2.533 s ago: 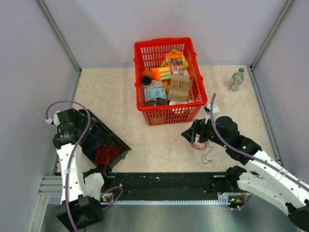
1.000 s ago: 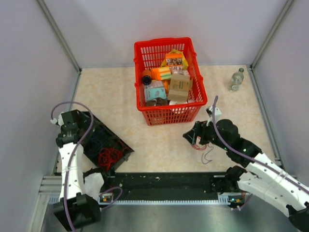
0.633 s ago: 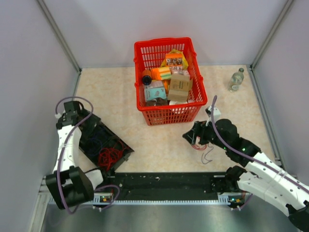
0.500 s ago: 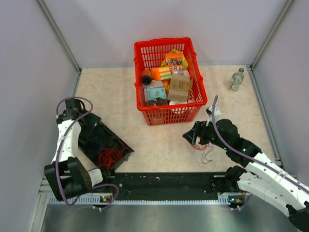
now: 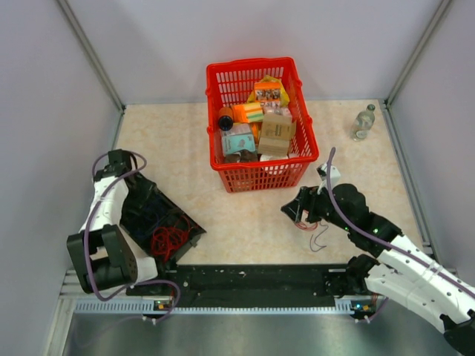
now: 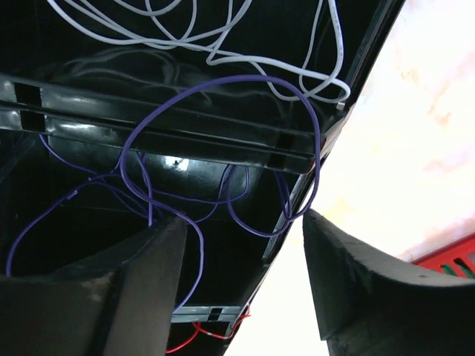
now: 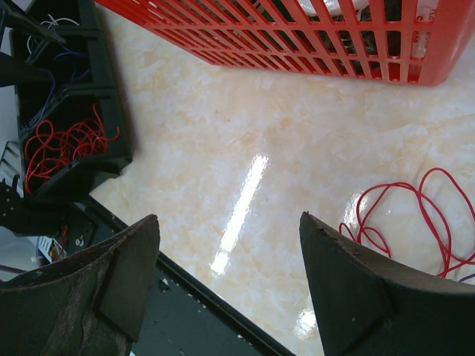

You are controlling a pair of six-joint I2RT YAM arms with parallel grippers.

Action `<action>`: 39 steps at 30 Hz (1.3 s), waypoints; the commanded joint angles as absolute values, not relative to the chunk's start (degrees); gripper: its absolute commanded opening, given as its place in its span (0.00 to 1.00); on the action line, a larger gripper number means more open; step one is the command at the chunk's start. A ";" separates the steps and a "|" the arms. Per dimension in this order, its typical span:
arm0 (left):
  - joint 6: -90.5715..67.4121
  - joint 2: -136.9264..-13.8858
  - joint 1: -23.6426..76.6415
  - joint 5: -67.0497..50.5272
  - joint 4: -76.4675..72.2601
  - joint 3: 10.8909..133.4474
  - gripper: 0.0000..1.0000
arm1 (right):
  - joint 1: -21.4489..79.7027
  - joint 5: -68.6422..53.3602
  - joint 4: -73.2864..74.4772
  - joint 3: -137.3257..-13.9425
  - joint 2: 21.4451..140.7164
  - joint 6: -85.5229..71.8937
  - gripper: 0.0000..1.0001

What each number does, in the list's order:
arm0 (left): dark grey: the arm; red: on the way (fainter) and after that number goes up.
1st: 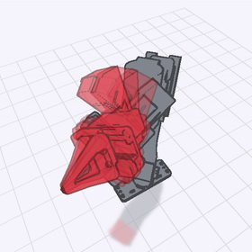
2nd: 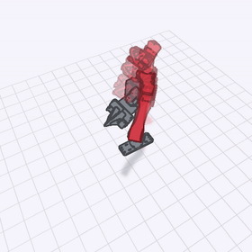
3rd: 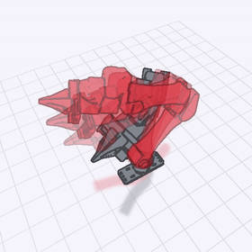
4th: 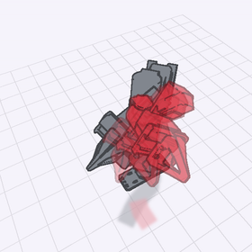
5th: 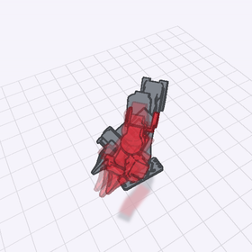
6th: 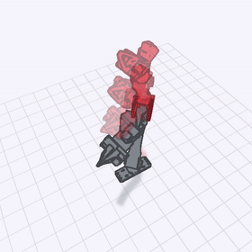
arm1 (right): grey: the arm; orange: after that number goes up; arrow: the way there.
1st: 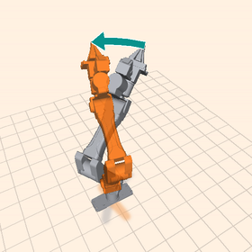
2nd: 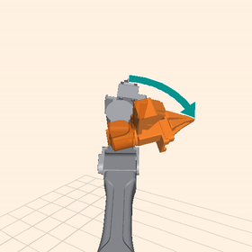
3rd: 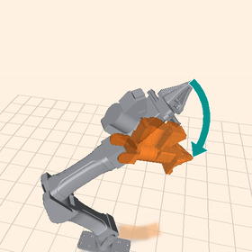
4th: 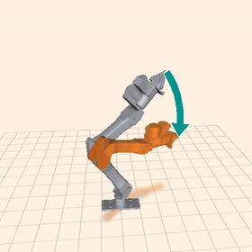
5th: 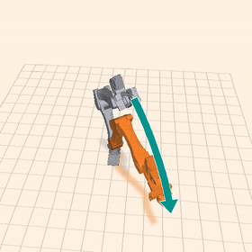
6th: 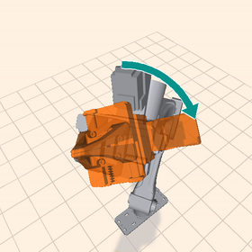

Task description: Untangle the cables

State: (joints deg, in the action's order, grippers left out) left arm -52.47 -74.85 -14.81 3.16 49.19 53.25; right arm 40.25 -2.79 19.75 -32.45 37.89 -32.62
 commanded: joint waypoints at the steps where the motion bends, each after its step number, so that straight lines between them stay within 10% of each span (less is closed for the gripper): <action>1: -53.88 -75.15 -14.24 5.88 48.25 54.14 0.60 | 39.55 -2.11 18.28 -32.61 37.27 -32.52 0.75; 7: -54.49 -68.47 -11.95 7.30 48.42 50.89 0.00 | 39.55 -1.93 17.93 -32.43 37.35 -31.99 0.75; 39: -57.93 -68.63 -21.71 3.87 45.09 46.23 0.00 | 39.55 -1.93 18.37 -30.94 35.42 -31.82 0.75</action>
State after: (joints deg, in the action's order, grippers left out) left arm -62.30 -65.95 -19.51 1.76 47.51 44.14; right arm 40.25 -2.61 19.73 -30.74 36.12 -32.12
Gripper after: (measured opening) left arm 0.009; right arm 0.750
